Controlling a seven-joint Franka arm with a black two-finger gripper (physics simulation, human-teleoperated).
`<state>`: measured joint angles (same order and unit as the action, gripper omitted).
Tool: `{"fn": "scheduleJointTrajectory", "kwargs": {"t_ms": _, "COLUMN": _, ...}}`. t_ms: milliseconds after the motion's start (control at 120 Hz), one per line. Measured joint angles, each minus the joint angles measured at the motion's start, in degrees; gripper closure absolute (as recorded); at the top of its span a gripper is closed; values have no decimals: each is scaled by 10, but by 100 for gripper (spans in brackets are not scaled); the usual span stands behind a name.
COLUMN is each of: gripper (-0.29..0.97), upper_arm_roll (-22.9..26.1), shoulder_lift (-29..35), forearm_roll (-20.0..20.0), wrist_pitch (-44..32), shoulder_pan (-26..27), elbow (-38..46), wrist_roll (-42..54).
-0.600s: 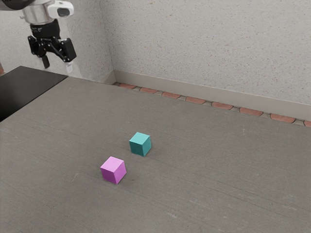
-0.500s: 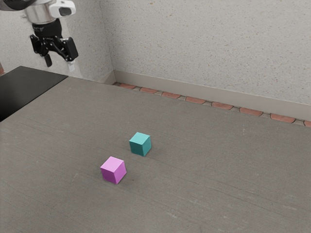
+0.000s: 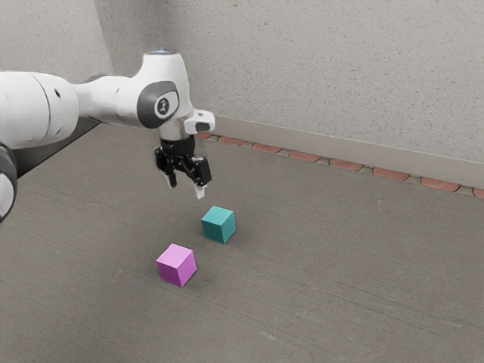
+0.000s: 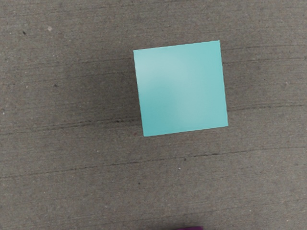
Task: Pick up the blue block with one arm, and put the blue block on the pink block with one arm
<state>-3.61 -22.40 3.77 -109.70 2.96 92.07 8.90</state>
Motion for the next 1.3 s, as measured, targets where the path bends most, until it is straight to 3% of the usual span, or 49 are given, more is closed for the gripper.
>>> {"fn": "scheduleJointTrajectory", "kwargs": {"t_ms": 183, "gripper": 0, "upper_arm_roll": 0, "shoulder_lift": -52, "forearm_roll": 36, "wrist_pitch": -94, "shoulder_pan": 1, "elbow": 7, "wrist_roll": 12}}
{"fn": "scheduleJointTrajectory", "kwargs": {"t_ms": 375, "gripper": 0, "upper_arm_roll": 1, "shoulder_lift": -85, "forearm_roll": 67, "wrist_pitch": -143, "shoulder_pan": 4, "elbow": 1, "wrist_roll": 20}}
{"fn": "scheduleJointTrajectory", "kwargs": {"t_ms": 1100, "gripper": 0, "upper_arm_roll": 5, "shoulder_lift": -143, "forearm_roll": 96, "wrist_pitch": -175, "shoulder_pan": 11, "elbow": -3, "wrist_roll": 34}}
{"fn": "scheduleJointTrajectory", "kwargs": {"t_ms": 1150, "gripper": 4, "upper_arm_roll": 5, "shoulder_lift": -146, "forearm_roll": 96, "wrist_pitch": -175, "shoulder_pan": 11, "elbow": -3, "wrist_roll": 35}}
{"fn": "scheduleJointTrajectory", "kwargs": {"t_ms": 1242, "gripper": 24, "upper_arm_roll": 5, "shoulder_lift": -148, "forearm_roll": 95, "wrist_pitch": -175, "shoulder_pan": 11, "elbow": -4, "wrist_roll": 35}}
{"fn": "scheduleJointTrajectory", "kwargs": {"t_ms": 1300, "gripper": 27, "upper_arm_roll": 4, "shoulder_lift": -147, "forearm_roll": 91, "wrist_pitch": -176, "shoulder_pan": 12, "elbow": -4, "wrist_roll": 33}}
